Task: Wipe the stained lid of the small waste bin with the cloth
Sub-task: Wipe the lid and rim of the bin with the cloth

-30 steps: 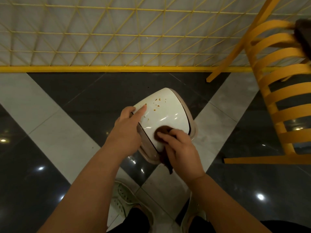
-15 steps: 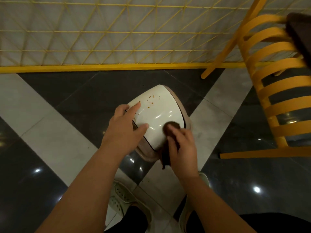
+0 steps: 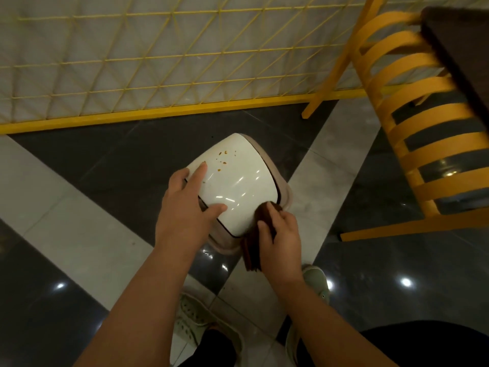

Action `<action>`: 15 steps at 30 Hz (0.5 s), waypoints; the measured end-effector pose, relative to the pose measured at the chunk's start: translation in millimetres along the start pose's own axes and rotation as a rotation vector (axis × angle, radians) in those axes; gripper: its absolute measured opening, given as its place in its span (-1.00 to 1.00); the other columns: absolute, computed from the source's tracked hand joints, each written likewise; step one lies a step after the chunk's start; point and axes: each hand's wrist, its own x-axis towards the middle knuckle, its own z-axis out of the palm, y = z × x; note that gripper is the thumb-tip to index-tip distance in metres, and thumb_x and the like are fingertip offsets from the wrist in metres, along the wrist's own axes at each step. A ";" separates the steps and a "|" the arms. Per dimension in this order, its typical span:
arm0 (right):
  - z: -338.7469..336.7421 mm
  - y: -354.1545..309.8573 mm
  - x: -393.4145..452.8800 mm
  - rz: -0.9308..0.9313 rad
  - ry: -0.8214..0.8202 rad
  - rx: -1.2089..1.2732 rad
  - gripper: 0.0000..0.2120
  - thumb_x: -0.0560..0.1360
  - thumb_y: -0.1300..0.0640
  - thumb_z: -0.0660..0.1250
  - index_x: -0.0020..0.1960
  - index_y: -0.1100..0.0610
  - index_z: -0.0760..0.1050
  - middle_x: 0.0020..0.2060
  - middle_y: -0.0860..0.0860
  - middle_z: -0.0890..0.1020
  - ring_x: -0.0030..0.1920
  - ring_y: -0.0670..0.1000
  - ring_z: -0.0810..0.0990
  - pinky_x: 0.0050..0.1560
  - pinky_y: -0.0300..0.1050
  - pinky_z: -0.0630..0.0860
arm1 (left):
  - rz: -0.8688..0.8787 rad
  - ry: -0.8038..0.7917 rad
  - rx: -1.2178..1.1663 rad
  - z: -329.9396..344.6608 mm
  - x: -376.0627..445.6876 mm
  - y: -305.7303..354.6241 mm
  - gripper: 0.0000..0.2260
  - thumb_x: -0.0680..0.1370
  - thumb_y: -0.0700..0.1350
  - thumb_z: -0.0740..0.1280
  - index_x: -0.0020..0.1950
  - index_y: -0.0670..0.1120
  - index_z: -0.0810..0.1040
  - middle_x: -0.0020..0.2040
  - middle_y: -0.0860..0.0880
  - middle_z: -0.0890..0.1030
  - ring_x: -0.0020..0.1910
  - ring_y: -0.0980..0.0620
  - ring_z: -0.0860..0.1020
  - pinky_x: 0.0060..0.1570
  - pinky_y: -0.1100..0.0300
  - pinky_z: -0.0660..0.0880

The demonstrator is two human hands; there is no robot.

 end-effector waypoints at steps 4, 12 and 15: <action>9.0 -17.5 -10.8 -0.064 -0.096 0.001 -0.51 0.61 0.14 0.22 0.51 -0.02 0.22 0.35 -0.10 0.33 0.33 -0.15 0.31 0.40 -0.28 0.24 | -0.003 0.019 0.008 2.6 -1.1 -0.1 -0.25 0.45 0.01 0.44 0.51 0.21 0.08 0.51 0.11 0.04 0.47 -0.02 0.16 0.31 -0.14 0.37; 15.8 -23.6 -17.0 0.218 -0.032 0.178 -0.54 0.61 0.14 0.22 0.50 0.02 0.26 0.39 -0.02 0.41 0.37 -0.06 0.37 0.42 -0.09 0.31 | 0.003 0.000 0.008 2.4 0.2 1.5 -0.21 0.43 -0.04 0.47 0.52 0.19 0.07 0.56 0.10 0.00 0.53 -0.04 0.04 0.36 -0.19 0.27; 14.1 -41.6 -21.0 0.219 -0.032 0.285 -0.53 0.61 0.15 0.22 0.50 0.01 0.25 0.39 -0.08 0.40 0.34 -0.17 0.33 0.37 -0.25 0.26 | 0.006 0.010 0.020 2.6 0.6 -0.7 -0.22 0.44 -0.03 0.46 0.52 0.19 0.08 0.56 0.09 0.02 0.52 -0.03 0.06 0.36 -0.18 0.28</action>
